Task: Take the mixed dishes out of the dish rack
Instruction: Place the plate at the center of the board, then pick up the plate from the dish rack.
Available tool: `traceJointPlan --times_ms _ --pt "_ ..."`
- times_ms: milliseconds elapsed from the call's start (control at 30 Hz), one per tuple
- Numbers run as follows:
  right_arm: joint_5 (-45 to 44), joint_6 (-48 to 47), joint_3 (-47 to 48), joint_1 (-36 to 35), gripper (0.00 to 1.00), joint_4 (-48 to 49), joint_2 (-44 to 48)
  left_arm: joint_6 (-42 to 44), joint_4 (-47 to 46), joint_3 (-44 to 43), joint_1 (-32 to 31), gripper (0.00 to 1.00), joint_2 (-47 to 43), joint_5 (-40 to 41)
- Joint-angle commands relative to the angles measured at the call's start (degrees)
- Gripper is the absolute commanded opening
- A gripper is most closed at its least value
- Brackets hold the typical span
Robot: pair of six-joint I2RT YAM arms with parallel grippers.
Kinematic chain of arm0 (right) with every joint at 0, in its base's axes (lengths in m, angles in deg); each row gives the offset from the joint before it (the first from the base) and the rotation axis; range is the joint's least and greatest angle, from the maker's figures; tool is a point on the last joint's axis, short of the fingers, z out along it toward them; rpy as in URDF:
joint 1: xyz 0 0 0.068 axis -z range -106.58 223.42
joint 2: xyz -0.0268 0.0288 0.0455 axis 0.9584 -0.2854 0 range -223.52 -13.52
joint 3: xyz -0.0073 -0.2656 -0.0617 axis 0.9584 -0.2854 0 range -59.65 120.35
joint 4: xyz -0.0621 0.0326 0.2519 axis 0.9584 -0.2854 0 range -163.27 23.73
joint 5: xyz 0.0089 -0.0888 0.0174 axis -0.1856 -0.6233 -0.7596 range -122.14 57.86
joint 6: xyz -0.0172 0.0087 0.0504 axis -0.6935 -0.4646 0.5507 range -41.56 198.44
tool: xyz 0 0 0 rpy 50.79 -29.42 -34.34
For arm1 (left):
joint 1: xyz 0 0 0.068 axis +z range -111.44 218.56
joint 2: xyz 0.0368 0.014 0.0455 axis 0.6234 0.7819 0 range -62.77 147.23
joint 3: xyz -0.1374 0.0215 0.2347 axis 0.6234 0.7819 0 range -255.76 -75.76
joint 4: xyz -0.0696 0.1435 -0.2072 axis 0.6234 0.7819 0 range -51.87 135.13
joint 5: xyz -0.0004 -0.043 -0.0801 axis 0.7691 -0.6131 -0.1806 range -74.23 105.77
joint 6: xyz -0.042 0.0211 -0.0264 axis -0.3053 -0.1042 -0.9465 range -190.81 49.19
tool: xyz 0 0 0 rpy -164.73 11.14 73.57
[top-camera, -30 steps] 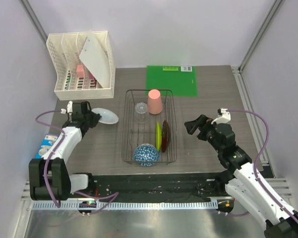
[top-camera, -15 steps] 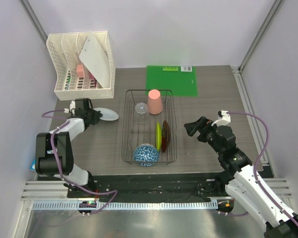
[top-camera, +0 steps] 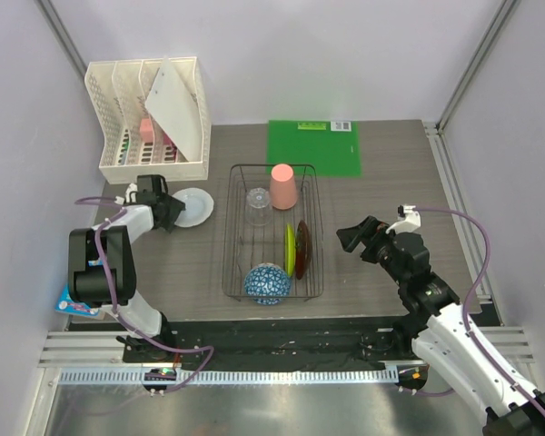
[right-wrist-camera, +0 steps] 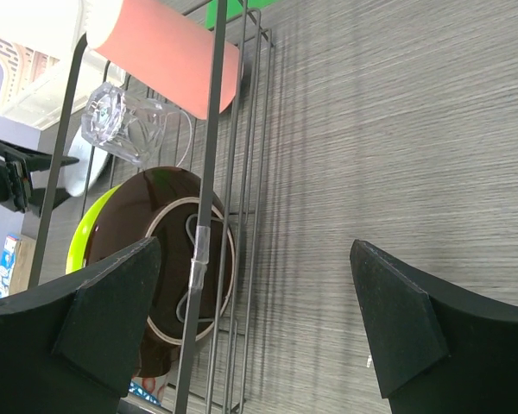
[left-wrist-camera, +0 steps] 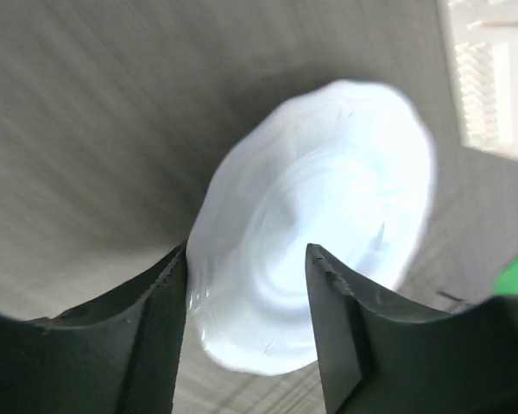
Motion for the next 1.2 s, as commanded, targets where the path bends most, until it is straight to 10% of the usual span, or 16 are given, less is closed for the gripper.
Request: traceJointPlan --times_ms 0,467,700,833,967,1167 --pt "-0.49 -0.55 -0.2 -0.25 0.96 2.2 -0.42 3.31 6.74 -0.98 0.47 0.59 -0.94 2.97" --pt "0.57 -0.28 0.23 -0.33 0.96 2.65 -1.47 6.74 22.3 -4.85 0.03 0.88 -17.09 7.01" --pt "0.04 -0.99 1.55 -0.33 0.96 2.03 -3.75 11.82 25.46 -9.68 -18.84 1.0 -32.93 25.73" --pt "-0.84 -1.34 2.95 -0.25 0.95 1.15 -4.2 15.7 21.37 -9.26 -27.37 1.0 -35.13 19.44" --pt "-3.21 -2.92 6.11 -0.25 0.94 -0.87 -5.25 14.64 18.25 -6.6 -33.44 1.0 -31.56 16.77" --pt "-7.6 -5.73 11.48 -0.25 0.93 -4.56 -6.13 23.44 38.0 -23.64 -45.13 1.0 -13.28 34.76"
